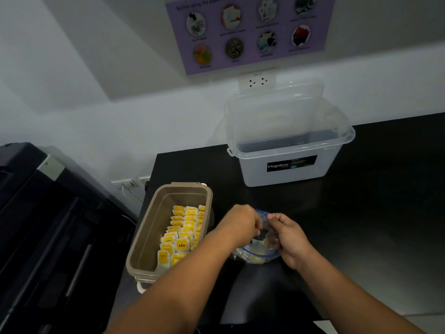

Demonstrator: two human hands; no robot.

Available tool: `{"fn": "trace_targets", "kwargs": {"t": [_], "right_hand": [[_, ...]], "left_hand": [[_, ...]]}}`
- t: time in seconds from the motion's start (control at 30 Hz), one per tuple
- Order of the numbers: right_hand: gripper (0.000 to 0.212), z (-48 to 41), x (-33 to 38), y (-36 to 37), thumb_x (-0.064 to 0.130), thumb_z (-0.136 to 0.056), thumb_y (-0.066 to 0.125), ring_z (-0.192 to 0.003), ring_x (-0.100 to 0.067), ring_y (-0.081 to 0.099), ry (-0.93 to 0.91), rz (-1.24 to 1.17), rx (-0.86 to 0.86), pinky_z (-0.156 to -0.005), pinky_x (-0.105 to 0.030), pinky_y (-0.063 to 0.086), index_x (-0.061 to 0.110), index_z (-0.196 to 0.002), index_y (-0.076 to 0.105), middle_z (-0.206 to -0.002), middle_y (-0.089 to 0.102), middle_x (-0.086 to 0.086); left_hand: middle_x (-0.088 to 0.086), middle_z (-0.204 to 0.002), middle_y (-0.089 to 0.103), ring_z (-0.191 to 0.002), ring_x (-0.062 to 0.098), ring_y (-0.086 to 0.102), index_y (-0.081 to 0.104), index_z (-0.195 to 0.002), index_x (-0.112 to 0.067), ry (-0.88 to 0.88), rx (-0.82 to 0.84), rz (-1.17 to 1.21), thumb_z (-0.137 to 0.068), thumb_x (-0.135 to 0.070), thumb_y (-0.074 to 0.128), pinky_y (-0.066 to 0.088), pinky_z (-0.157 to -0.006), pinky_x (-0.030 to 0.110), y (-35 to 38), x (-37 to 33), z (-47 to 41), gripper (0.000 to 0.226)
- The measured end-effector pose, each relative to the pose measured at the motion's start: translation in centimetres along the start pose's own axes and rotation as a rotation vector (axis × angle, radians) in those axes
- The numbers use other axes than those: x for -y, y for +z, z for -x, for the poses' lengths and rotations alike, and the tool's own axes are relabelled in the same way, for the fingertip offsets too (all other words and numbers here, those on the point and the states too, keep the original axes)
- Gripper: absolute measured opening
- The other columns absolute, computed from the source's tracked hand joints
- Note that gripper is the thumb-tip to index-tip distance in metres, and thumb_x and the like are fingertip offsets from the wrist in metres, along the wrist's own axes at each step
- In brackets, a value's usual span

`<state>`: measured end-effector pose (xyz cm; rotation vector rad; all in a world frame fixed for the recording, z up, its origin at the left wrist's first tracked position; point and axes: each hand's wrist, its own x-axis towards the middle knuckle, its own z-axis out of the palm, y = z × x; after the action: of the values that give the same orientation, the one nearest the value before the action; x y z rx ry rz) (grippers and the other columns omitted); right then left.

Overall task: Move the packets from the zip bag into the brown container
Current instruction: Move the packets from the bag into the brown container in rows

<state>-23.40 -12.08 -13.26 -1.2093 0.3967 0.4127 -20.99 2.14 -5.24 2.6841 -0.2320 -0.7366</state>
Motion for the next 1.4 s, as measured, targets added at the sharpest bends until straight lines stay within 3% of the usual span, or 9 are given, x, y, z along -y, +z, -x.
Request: {"fn": "trace_targets", "kwargs": {"t": [0.13, 0.2, 0.3, 0.6, 0.73, 0.97, 1.2, 1.3, 1.4], "right_hand": [[0.017, 0.6, -0.1, -0.8, 0.02, -0.105, 0.059, -0.07, -0.018, 0.073, 0.014, -0.011, 0.004, -0.062, -0.033, 0.058, 0.007, -0.099, 0.068, -0.082, 0.076, -0.011], [0.016, 0.5, -0.4, -1.2, 0.022, -0.103, 0.062, -0.088, -0.028, 0.076, 0.019, 0.027, -0.009, -0.078, -0.044, 0.06, 0.008, -0.102, 0.07, -0.097, 0.078, -0.016], [0.014, 0.4, -0.8, -1.4, 0.023, -0.101, 0.065, -0.094, -0.031, 0.076, 0.006, 0.097, -0.036, -0.087, -0.05, 0.061, 0.011, -0.1, 0.072, -0.101, 0.077, -0.017], [0.014, 0.0, -1.7, -1.1, 0.021, -0.101, 0.065, -0.084, -0.027, 0.078, -0.044, 0.21, -0.093, -0.077, -0.044, 0.063, 0.009, -0.096, 0.071, -0.09, 0.078, -0.013], [0.014, 0.0, -1.6, -1.2, 0.022, -0.102, 0.065, -0.084, -0.026, 0.078, -0.047, 0.215, -0.082, -0.075, -0.042, 0.061, 0.01, -0.098, 0.071, -0.092, 0.078, -0.013], [0.017, 0.2, -1.2, -0.7, 0.019, -0.104, 0.06, -0.049, 0.001, 0.059, -0.065, 0.206, -0.093, -0.052, -0.023, 0.048, 0.009, -0.095, 0.069, -0.063, 0.067, 0.005], [0.016, 0.2, -0.5, 0.1, 0.02, -0.105, 0.06, -0.054, -0.008, 0.062, -0.045, 0.131, -0.071, -0.057, -0.032, 0.051, 0.009, -0.097, 0.069, -0.07, 0.07, -0.002], [0.016, 0.1, -0.2, 0.7, 0.018, -0.105, 0.059, -0.068, -0.019, 0.071, -0.027, 0.084, -0.058, -0.063, -0.036, 0.058, 0.007, -0.1, 0.069, -0.081, 0.076, -0.011], [0.017, 0.2, 0.3, 1.3, 0.016, -0.106, 0.056, -0.06, -0.012, 0.072, -0.015, 0.07, -0.056, -0.053, -0.028, 0.055, 0.006, -0.101, 0.068, -0.073, 0.075, -0.005]], "left_hand": [[0.0, -0.117, 0.07, -0.106, 0.016, 0.066, 0.075, -0.115, -0.026, -0.111, 0.08, -0.014, -0.092, -0.022, 0.07, 0.053, -0.1, 0.037, 3.4, 0.6, -2.1, 0.024], [-0.002, -0.117, 0.07, -0.109, 0.015, 0.065, 0.075, -0.114, -0.028, -0.132, 0.05, 0.006, -0.089, -0.025, 0.074, 0.052, -0.101, 0.038, 4.7, 1.1, -2.4, 0.025], [-0.003, -0.12, 0.068, -0.112, 0.015, 0.064, 0.072, -0.118, -0.029, -0.185, 0.114, 0.051, -0.086, -0.027, 0.076, 0.052, -0.101, 0.038, 5.1, 1.1, -2.8, 0.032], [0.005, -0.128, 0.063, -0.117, 0.022, 0.06, 0.067, -0.124, -0.018, -0.256, 0.211, -0.102, -0.087, -0.029, 0.074, 0.044, -0.088, 0.029, 6.3, 1.0, -2.7, 0.04], [0.002, -0.107, 0.07, -0.101, 0.021, 0.066, 0.073, -0.104, -0.021, -0.168, 0.089, -0.056, -0.084, -0.029, 0.074, 0.054, -0.09, 0.033, 6.2, 1.1, -1.9, 0.021], [-0.007, -0.08, 0.069, -0.079, 0.009, 0.066, 0.074, -0.091, -0.022, -0.09, -0.111, 0.428, -0.085, -0.015, 0.075, 0.055, -0.079, 0.028, 4.8, 2.8, -1.2, 0.009], [0.003, -0.102, 0.074, -0.092, 0.018, 0.073, 0.07, -0.118, -0.021, -0.129, -0.129, 0.647, -0.092, -0.005, 0.063, 0.06, -0.085, 0.034, 4.1, 2.8, -0.5, 0.031], [0.001, -0.114, 0.07, -0.099, 0.017, 0.07, 0.066, -0.128, -0.026, -0.123, -0.215, 0.563, -0.093, -0.009, 0.062, 0.06, -0.087, 0.033, 2.9, 2.7, 0.1, 0.039], [-0.006, -0.114, 0.069, -0.101, 0.012, 0.066, 0.068, -0.123, -0.028, -0.072, -0.36, 0.466, -0.09, -0.016, 0.069, 0.054, -0.084, 0.024, 0.1, 2.8, 1.8, 0.035]]}}
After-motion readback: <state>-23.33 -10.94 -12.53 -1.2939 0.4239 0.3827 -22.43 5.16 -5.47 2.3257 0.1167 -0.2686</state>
